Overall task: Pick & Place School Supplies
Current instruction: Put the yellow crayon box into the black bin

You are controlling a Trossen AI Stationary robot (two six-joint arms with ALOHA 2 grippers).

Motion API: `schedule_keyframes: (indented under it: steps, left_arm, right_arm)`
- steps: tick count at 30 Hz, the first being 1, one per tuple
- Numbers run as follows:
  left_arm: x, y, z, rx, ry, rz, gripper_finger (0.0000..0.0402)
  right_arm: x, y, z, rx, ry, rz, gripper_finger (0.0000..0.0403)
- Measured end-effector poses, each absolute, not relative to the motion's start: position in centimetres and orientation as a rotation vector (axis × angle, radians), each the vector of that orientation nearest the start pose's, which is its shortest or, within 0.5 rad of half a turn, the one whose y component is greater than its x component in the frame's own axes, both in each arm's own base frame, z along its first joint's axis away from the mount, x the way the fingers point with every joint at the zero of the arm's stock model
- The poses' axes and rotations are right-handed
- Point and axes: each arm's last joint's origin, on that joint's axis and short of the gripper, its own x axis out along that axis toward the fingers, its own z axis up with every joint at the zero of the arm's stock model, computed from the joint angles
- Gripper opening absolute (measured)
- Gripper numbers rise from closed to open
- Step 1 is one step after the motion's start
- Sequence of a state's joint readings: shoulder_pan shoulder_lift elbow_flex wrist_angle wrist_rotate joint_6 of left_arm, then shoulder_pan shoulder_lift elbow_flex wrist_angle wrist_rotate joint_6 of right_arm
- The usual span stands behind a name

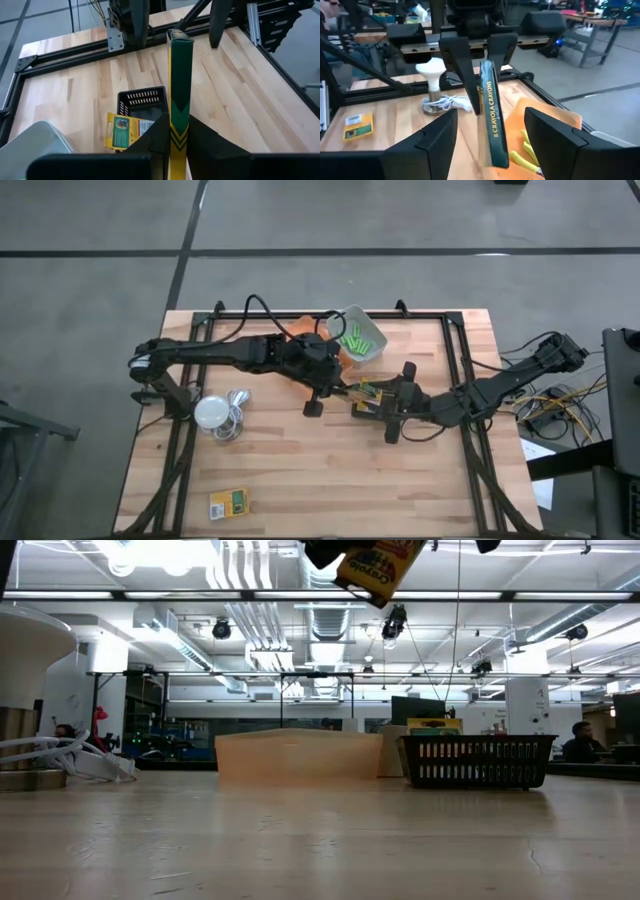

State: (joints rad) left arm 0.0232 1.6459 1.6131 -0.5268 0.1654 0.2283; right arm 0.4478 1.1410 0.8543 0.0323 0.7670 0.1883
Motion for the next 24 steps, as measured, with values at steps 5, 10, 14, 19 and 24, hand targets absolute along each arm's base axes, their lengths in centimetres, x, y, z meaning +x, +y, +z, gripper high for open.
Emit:
schedule_keyframes:
  steps: [5,10,14,19,24]
  left_arm:
    - [36.8,0.2,36.8,0.171,0.539,-0.206,0.0043]
    - [36.8,0.2,36.7,0.17,0.548,-0.207,0.0043]
    - [36.8,0.2,36.1,0.168,0.565,-0.209,0.0043]
    - [36.8,0.2,35.1,0.164,0.589,-0.211,0.0043]
    - [36.7,0.2,33.9,0.141,0.63,-0.208,0.0043]
  right_arm:
    - [24.1,8.6,30.1,0.027,0.208,-0.349,0.0221]
    - [24.7,8.8,29.6,-0.003,0.23,-0.349,0.0207]
    - [24.7,8.8,29.7,-0.002,0.226,-0.349,0.0192]
    - [24.7,8.8,29.7,0.01,0.224,-0.345,0.0171]
    - [24.8,9.1,29.7,0.041,0.243,-0.232,0.0136]
